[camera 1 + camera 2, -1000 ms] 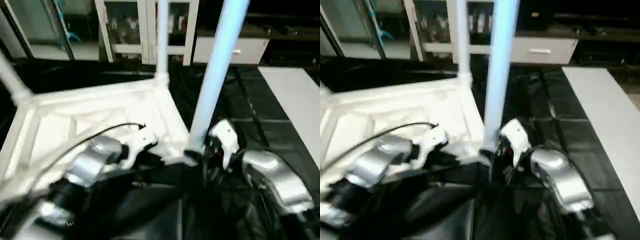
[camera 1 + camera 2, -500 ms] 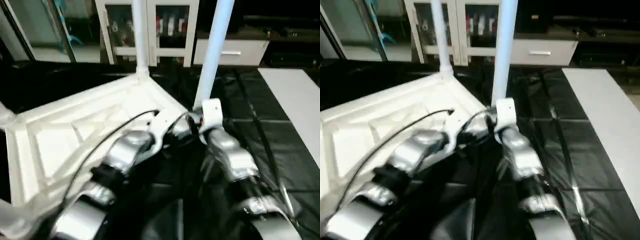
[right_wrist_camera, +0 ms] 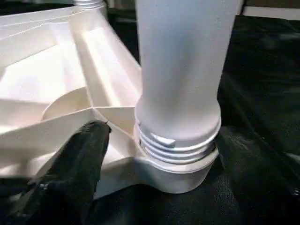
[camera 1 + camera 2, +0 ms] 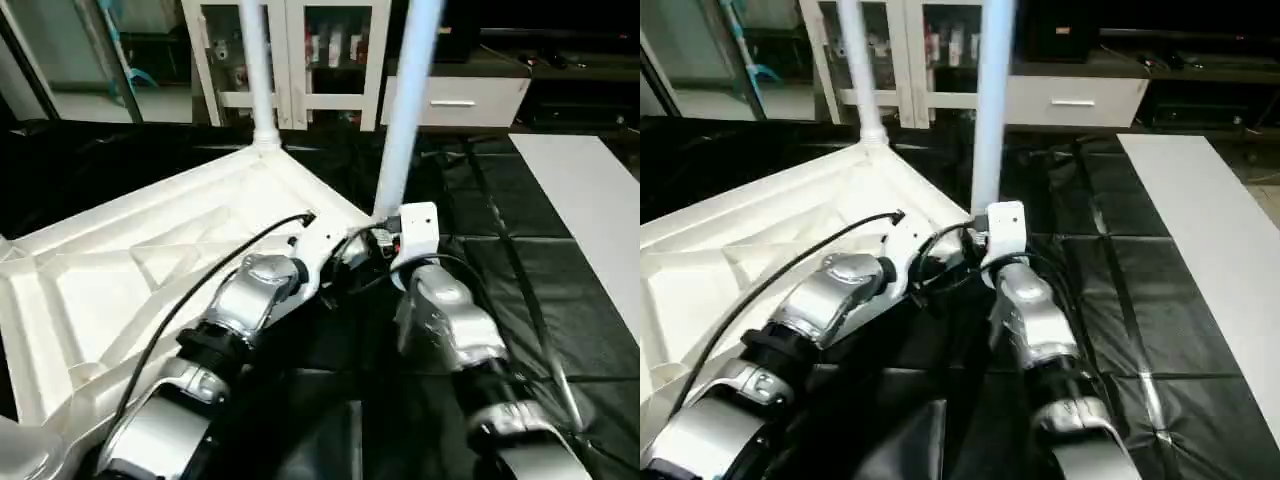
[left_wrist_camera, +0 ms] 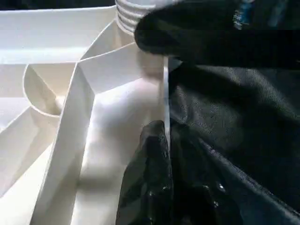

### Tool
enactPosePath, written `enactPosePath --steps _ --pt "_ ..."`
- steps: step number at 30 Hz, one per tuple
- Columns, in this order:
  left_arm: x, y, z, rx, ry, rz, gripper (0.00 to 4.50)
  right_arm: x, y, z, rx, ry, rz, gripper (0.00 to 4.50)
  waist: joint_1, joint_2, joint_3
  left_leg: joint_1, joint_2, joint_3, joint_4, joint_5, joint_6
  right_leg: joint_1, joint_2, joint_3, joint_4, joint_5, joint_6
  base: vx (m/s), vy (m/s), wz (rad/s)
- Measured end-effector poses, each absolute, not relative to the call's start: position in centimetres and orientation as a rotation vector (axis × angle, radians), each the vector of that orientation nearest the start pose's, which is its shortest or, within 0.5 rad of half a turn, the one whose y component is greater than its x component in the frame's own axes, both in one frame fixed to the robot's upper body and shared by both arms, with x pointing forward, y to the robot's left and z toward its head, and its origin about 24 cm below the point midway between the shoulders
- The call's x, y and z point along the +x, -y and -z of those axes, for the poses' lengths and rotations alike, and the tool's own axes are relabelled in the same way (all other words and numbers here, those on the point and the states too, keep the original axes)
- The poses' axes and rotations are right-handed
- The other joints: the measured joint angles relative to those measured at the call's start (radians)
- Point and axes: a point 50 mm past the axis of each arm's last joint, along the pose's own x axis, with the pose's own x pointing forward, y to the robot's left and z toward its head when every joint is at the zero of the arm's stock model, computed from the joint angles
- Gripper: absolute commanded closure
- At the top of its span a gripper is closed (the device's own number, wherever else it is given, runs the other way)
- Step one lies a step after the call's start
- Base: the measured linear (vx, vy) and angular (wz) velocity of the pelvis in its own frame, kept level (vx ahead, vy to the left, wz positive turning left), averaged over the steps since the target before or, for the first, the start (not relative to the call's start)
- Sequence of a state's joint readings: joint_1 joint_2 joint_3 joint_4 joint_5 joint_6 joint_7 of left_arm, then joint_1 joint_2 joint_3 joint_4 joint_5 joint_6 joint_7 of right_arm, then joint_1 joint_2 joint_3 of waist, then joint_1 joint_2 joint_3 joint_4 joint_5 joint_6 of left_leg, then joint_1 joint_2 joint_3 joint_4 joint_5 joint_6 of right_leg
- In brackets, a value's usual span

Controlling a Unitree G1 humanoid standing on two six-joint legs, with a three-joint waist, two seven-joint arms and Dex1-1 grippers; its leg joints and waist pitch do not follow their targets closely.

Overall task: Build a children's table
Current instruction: Rotate leg to tighten

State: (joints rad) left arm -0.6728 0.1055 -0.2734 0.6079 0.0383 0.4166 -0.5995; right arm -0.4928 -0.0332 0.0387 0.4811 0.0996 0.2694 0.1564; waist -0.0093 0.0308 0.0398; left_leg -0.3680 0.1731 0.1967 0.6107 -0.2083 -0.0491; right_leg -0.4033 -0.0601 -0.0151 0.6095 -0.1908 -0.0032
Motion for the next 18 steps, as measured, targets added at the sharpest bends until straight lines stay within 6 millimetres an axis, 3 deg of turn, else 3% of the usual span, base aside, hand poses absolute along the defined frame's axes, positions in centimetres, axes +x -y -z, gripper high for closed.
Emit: enactPosePath --steps 4,6,10,15,18 --pt "33.2 -7.8 -5.0 0.301 -0.472 0.943 4.5 32.6 13.0 -4.9 -0.047 -0.267 -0.415 0.07 0.011 0.003 0.002 0.0 0.0 0.0 -0.004 0.0 0.0 -0.001 0.001 -0.001 -0.001 -0.001 0.001 0.0 0.0 0.0" --pt "32.6 -8.3 -5.1 0.317 -0.472 1.025 4.5 32.2 13.7 -5.9 -0.09 -0.238 -0.504 0.07 0.017 0.005 0.002 0.0 0.001 0.0 -0.005 0.0 0.0 -0.001 0.001 -0.001 -0.001 -0.001 0.002 0.0 0.0 0.0" --pt "31.1 -9.3 -5.1 0.325 -0.497 1.203 4.5 30.3 16.5 -7.2 -0.24 -0.25 -0.723 0.07 0.046 0.005 0.003 0.0 0.0 0.001 -0.007 0.0 0.0 0.0 0.0 -0.001 -0.006 -0.002 0.003 0.0 0.0 0.0" --pt "29.3 -10.9 -5.3 0.36 -0.539 1.367 4.5 26.9 18.6 -7.1 -0.34 -0.39 -0.979 0.07 0.057 0.005 0.003 -0.002 0.001 0.001 -0.008 -0.001 0.001 0.001 0.0 -0.001 -0.009 -0.002 0.003 0.0 0.0 0.0" --pt "28.7 -11.5 -5.5 0.371 -0.575 1.432 4.5 25.8 19.6 -7.1 -0.345 -0.45 -1.055 0.07 0.057 0.005 0.003 -0.001 0.0 0.002 -0.008 0.0 0.001 0.002 0.0 -0.001 -0.009 -0.002 0.002 0.0 0.0 0.0"
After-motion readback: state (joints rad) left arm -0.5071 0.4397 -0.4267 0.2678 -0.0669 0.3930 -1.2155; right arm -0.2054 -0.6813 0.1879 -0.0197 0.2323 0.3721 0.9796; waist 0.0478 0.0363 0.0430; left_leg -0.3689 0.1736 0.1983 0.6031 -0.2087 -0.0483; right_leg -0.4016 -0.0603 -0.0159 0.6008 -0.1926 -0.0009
